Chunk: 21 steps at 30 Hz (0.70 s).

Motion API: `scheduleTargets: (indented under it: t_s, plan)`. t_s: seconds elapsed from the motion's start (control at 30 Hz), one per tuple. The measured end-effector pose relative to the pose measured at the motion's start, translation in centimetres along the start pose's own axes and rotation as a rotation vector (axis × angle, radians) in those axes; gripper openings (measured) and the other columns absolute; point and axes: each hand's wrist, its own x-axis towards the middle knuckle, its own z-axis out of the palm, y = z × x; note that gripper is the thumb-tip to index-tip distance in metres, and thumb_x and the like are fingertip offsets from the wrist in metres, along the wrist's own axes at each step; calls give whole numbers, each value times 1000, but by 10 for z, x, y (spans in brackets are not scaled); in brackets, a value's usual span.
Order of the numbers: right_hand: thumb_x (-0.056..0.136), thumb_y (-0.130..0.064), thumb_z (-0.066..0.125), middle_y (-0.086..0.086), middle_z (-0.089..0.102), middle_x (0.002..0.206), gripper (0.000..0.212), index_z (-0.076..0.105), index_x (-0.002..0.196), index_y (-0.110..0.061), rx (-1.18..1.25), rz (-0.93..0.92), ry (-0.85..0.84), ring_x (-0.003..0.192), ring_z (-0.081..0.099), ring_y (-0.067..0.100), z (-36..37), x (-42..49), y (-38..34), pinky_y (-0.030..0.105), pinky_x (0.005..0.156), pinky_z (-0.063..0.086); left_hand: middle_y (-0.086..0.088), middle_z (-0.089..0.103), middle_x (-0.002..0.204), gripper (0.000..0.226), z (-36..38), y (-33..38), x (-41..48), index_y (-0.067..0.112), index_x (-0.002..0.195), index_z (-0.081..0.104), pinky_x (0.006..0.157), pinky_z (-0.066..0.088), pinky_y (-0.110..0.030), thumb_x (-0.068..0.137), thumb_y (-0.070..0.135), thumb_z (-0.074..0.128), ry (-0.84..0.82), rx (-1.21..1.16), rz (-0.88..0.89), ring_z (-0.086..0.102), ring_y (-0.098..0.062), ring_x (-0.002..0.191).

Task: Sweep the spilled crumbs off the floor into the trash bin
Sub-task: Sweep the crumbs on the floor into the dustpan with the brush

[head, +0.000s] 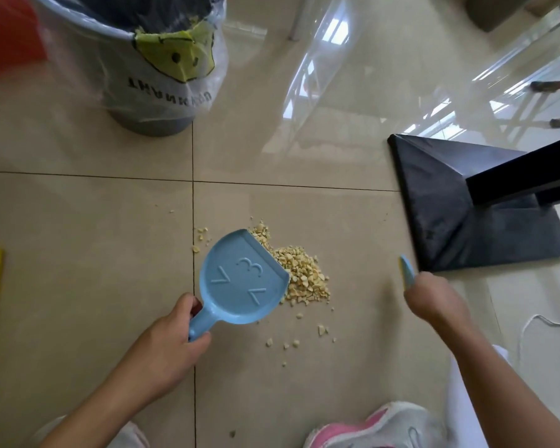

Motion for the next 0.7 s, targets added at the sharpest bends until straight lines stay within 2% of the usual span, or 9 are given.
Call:
scheduleTargets:
  t_s: [0.13, 0.2, 0.3, 0.37, 0.43, 0.5, 0.57, 0.63, 0.7]
  plan:
    - [93, -12, 45, 24, 65, 130, 37, 62, 124, 1, -23, -20, -153, 118, 63, 37, 29, -6, -15, 42, 98, 52, 0, 64, 80, 18, 6, 0, 0, 31, 97, 41, 71, 55, -39, 90, 31, 57, -30, 15, 10, 65, -26, 72]
    - [95, -17, 42, 21, 65, 129, 39, 63, 124, -3, 36, -76, -169, 117, 64, 36, 47, -24, -42, 40, 94, 51, -2, 64, 80, 16, 11, -2, 0, 31, 96, 42, 65, 51, -36, 90, 31, 57, -42, 24, 7, 60, -25, 67]
    - [90, -21, 46, 16, 71, 115, 32, 67, 111, -8, 90, -190, -183, 103, 68, 36, 57, -64, -83, 34, 74, 49, -2, 61, 78, 16, 15, -4, -2, 30, 94, 40, 57, 40, -31, 90, 29, 56, -38, 62, -2, 47, -17, 59]
    - [89, -20, 46, 13, 71, 106, 21, 64, 98, -12, 117, -223, -172, 92, 66, 36, 57, -86, -92, 32, 68, 44, 0, 59, 76, 17, 15, -2, -5, 29, 92, 39, 56, 38, -30, 90, 29, 56, -17, 77, -15, 46, -17, 59]
    - [88, -20, 46, 13, 70, 99, 11, 54, 83, -16, 143, -242, -124, 83, 62, 36, 53, -98, -80, 32, 66, 43, 2, 59, 77, 17, 11, -1, -6, 29, 93, 39, 58, 39, -30, 89, 29, 56, -2, 87, -43, 49, -16, 62]
    - [86, -21, 46, 15, 68, 87, 17, 48, 71, -14, 174, -236, -90, 79, 63, 36, 47, -108, -52, 33, 62, 42, 3, 60, 81, 16, 6, -3, -4, 29, 94, 41, 60, 40, -30, 88, 29, 57, 3, 88, -73, 52, -16, 66]
    - [84, -22, 46, 8, 63, 71, 19, 52, 68, -13, 213, -241, -108, 73, 64, 31, 43, -122, -25, 35, 58, 43, 3, 63, 84, 16, 2, -5, -2, 27, 96, 44, 62, 42, -31, 88, 30, 58, 9, 84, -87, 57, -19, 71]
    - [80, -30, 50, 4, 59, 61, 20, 60, 74, -14, 218, -344, -213, 66, 63, 23, 41, -148, -15, 33, 56, 43, 1, 64, 86, 19, 0, -6, 1, 23, 99, 46, 63, 42, -32, 88, 31, 59, 17, 83, -90, 58, -22, 74]
    - [73, -47, 46, 4, 59, 66, 29, 62, 80, -23, 150, -524, -387, 68, 63, 16, 48, -175, -26, 29, 58, 44, 2, 63, 86, 20, -3, -4, 3, 22, 100, 47, 63, 41, -32, 88, 31, 60, 26, 84, -86, 57, -22, 74]
